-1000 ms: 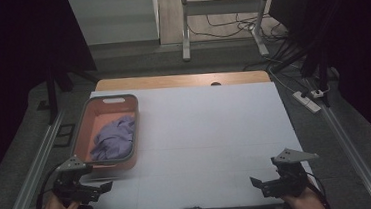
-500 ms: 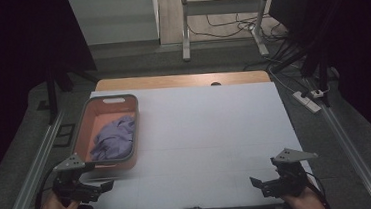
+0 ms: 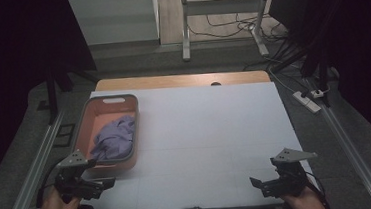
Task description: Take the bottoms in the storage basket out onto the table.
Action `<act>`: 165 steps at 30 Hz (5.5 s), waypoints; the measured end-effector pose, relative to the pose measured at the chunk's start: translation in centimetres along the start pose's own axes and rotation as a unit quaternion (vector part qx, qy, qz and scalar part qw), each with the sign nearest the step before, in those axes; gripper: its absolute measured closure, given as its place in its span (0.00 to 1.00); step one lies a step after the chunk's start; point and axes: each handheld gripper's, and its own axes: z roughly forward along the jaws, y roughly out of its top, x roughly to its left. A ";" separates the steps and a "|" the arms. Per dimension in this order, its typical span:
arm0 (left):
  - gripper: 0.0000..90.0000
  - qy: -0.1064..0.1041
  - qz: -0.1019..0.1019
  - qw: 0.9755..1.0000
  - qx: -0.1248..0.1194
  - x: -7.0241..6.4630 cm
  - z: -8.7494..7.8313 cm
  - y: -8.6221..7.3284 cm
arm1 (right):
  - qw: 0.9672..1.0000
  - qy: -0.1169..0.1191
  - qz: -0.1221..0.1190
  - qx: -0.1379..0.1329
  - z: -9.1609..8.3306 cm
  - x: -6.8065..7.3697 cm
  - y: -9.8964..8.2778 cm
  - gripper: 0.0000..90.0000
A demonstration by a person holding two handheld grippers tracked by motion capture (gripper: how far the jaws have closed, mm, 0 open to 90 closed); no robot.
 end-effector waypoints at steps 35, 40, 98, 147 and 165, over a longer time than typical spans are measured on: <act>0.00 0.034 0.014 0.999 0.032 2.2 2.4 4.3 | 1.000 0.003 0.002 0.006 0.1 -0.1 0.0 0.01; 0.00 0.033 0.012 0.999 0.039 3.0 2.8 4.8 | 1.000 0.003 0.001 0.007 0.1 -0.1 0.0 0.01; 0.00 0.015 0.034 0.968 0.247 10.1 13.4 9.6 | 1.000 0.002 -0.001 0.011 0.2 0.0 0.1 0.04; 0.78 0.072 -0.074 0.980 0.168 11.7 9.0 11.1 | 1.000 0.004 -0.008 0.012 0.2 0.1 0.0 0.04; 0.77 0.065 -0.066 0.991 0.091 11.0 4.7 12.9 | 1.000 0.002 -0.003 0.012 0.2 0.0 0.0 0.04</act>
